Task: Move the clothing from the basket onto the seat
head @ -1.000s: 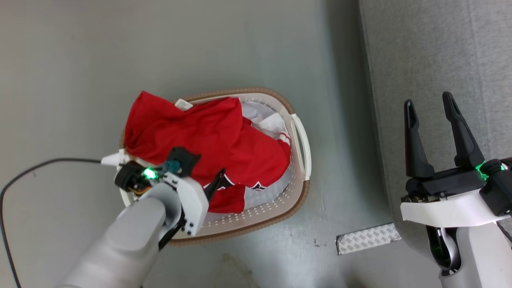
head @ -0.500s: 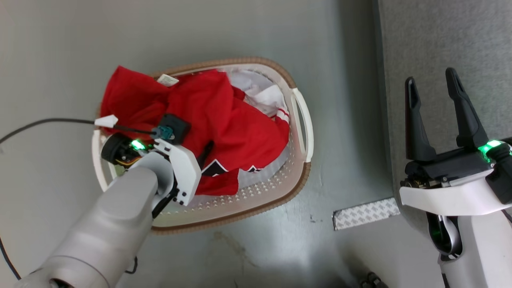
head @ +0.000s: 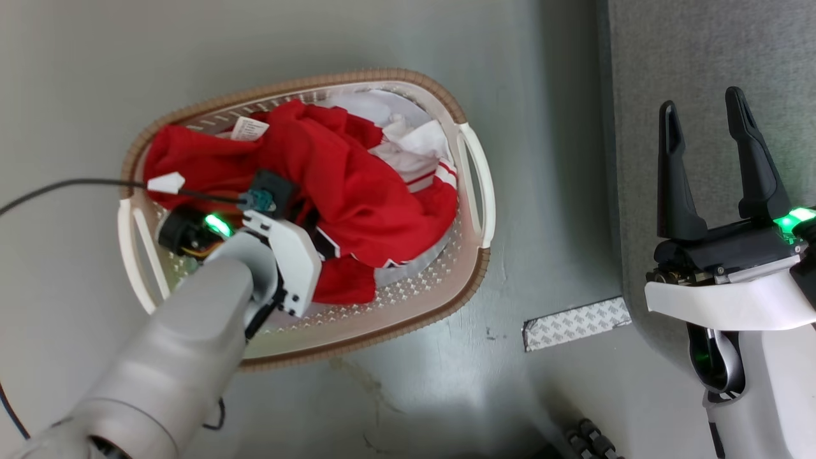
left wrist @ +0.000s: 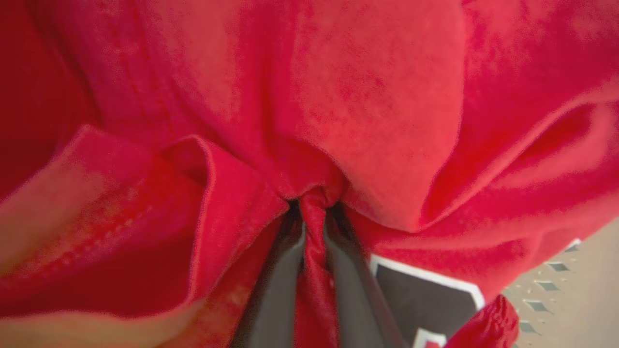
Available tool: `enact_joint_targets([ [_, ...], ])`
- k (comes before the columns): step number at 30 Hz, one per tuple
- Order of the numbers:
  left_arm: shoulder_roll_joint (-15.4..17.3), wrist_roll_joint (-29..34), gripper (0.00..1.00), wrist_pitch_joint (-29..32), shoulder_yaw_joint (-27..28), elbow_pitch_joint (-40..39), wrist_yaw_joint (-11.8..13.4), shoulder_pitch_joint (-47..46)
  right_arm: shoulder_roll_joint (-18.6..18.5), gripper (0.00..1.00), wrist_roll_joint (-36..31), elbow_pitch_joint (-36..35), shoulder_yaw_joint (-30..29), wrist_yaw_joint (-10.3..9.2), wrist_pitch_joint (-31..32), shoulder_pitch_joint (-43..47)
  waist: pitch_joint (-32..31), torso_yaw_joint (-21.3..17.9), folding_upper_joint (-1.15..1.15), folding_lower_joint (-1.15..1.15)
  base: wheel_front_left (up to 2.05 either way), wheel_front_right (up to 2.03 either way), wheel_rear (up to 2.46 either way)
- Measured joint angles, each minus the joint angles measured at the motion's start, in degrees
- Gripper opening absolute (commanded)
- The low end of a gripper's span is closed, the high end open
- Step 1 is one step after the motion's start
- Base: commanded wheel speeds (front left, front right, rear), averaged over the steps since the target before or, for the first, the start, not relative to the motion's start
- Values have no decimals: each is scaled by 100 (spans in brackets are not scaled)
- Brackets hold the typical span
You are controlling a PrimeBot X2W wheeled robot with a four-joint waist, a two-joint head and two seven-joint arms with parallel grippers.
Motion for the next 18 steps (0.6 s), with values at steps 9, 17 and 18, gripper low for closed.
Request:
enact_joint_targets([
  [9,-45,-536,0,-702,4,-282,-1,558,2,100,-46,333,-91,0,0,142,-692,113,0,0,0,0,0],
  [17,25,-827,0,-947,309,-692,9,1271,4,100,-77,660,-165,0,0,632,-1790,272,0,-1,0,0,0],
  [18,36,-826,0,-954,366,-798,42,1376,4,100,-80,690,-181,0,0,715,-1946,292,0,-1,0,0,0],
])
